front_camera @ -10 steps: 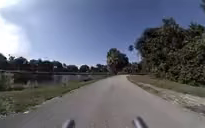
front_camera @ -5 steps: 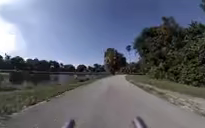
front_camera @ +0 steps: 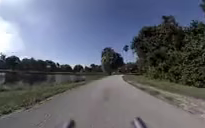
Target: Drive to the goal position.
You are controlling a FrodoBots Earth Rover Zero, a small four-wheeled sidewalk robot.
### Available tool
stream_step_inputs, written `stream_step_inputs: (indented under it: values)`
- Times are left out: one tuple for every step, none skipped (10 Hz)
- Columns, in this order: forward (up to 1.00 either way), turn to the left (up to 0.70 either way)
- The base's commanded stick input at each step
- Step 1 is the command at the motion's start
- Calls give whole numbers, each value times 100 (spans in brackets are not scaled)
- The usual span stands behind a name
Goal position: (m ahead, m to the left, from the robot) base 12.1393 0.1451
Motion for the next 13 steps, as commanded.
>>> stream_step_inputs:
  values:
    - [85, 0]
    - [85, 10]
    - [85, 25]
    - [85, 27]
    - [85, 9]
    - [85, 0]
    - [85, 0]
    - [85, 0]
    - [85, 0]
    - [85, 0]
    - [85, 0]
    - [85, 0]
    - [85, 0]
